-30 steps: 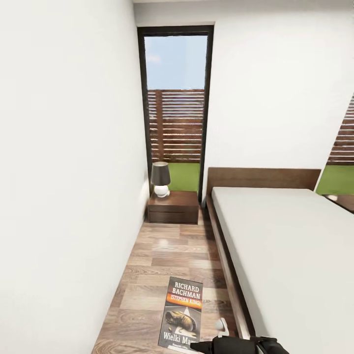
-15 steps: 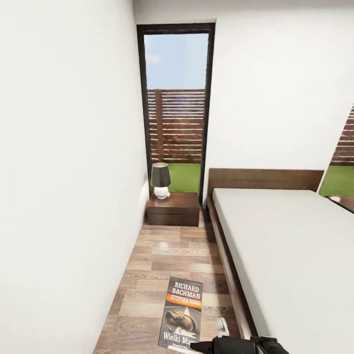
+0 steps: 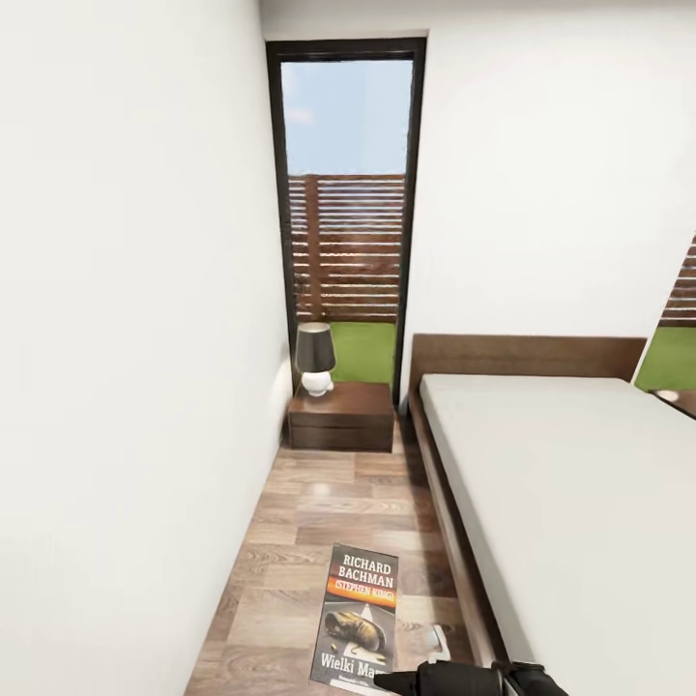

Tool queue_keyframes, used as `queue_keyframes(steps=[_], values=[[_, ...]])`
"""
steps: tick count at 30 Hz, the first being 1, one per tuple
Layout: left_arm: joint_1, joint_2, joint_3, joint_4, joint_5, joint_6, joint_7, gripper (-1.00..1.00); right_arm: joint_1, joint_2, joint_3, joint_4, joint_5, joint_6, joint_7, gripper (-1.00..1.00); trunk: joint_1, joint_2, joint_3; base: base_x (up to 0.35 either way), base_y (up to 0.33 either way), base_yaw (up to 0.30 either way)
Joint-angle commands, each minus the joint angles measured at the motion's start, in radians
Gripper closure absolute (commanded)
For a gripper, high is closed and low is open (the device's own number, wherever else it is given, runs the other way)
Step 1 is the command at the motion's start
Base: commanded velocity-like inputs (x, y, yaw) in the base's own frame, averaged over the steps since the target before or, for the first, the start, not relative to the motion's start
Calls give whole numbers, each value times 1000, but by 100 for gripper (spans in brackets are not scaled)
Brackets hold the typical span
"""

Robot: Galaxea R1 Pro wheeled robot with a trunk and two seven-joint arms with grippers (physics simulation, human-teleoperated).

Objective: In the bedroom, move the book from the bed onto either nightstand, and place the two sandals side by side next to the bed.

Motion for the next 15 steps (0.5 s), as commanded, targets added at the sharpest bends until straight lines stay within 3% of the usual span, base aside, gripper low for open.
queue_keyframes(steps=[1, 15], values=[[0, 0, -3, 1, 8, -4, 1, -100, 0, -1, 7, -1, -12, 10, 0, 100, 1, -1, 0, 303, -7, 0], [0, 0, -4, 1, 8, -4, 1, -100, 0, -2, 7, -1, -12, 10, 0, 100, 1, -1, 0, 310, -33, 0]])
